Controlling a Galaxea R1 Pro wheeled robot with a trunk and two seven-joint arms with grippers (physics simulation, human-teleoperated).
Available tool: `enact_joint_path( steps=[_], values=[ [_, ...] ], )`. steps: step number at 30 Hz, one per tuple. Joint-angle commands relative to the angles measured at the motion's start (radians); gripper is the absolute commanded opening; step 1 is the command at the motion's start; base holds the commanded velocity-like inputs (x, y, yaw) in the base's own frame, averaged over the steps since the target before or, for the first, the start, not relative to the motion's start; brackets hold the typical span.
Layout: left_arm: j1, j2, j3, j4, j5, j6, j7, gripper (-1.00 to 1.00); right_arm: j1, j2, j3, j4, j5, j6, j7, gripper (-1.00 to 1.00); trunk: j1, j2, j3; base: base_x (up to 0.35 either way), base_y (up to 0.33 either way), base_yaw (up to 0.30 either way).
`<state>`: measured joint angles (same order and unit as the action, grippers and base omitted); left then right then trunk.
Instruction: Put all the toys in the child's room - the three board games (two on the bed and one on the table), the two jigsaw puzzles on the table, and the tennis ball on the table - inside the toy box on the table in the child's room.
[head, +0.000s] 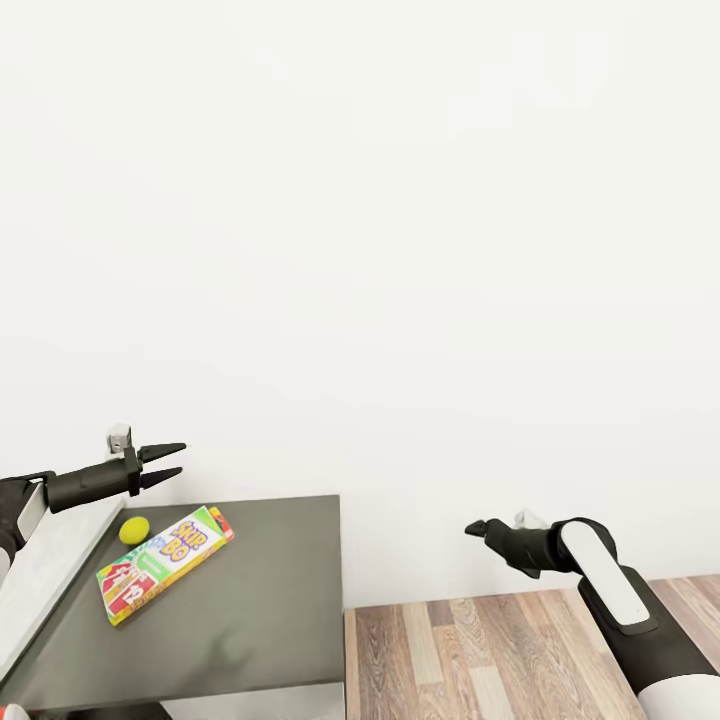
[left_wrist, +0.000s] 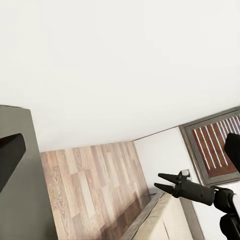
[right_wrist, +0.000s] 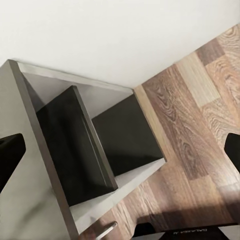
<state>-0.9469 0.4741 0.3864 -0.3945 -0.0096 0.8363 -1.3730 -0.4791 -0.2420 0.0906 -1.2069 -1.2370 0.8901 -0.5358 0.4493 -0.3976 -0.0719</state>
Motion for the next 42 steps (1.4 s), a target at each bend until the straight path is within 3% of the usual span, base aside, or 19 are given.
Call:
enact_joint_path(
  steps=[1, 26, 32, 36, 42],
  values=[
    [-0.001, 0.0, 0.002, 0.0, -0.001, 0.01, -0.003, 1.0, -0.001, -0.001, 0.002, -0.001, -0.01, -0.001, -0.01, 1.0, 0.001, -0.002, -0.003, 0.006, 0.002, 0.0],
    [-0.001, 0.0, 0.002, 0.0, -0.001, 0.012, 0.0, 1.0, 0.0, 0.0, 0.0, -0.008, -0.011, -0.002, -0.006, 1.0, 0.001, -0.002, -0.003, 0.029, 0.011, 0.0],
    [-0.001, -0.001, 0.002, 0.0, -0.001, 0.012, 0.014, 1.0, 0.003, -0.002, 0.001, -0.054, -0.014, -0.001, -0.005, 1.0, 0.001, -0.002, -0.003, 0.0, 0.0, 0.0],
    [-0.001, 0.0, 0.002, 0.0, -0.002, 0.012, 0.035, 1.0, 0.013, -0.006, 0.002, -0.139, -0.022, 0.008, 0.002, 1.0, 0.001, -0.002, -0.003, 0.0, 0.0, 0.0],
    [-0.001, -0.001, 0.0, 0.0, -0.003, 0.013, 0.131, 1.0, 0.022, -0.004, 0.001, -0.253, -0.026, 0.103, 0.072, 1.0, 0.001, -0.002, -0.003, 0.0, 0.0, 0.0]
  ],
)
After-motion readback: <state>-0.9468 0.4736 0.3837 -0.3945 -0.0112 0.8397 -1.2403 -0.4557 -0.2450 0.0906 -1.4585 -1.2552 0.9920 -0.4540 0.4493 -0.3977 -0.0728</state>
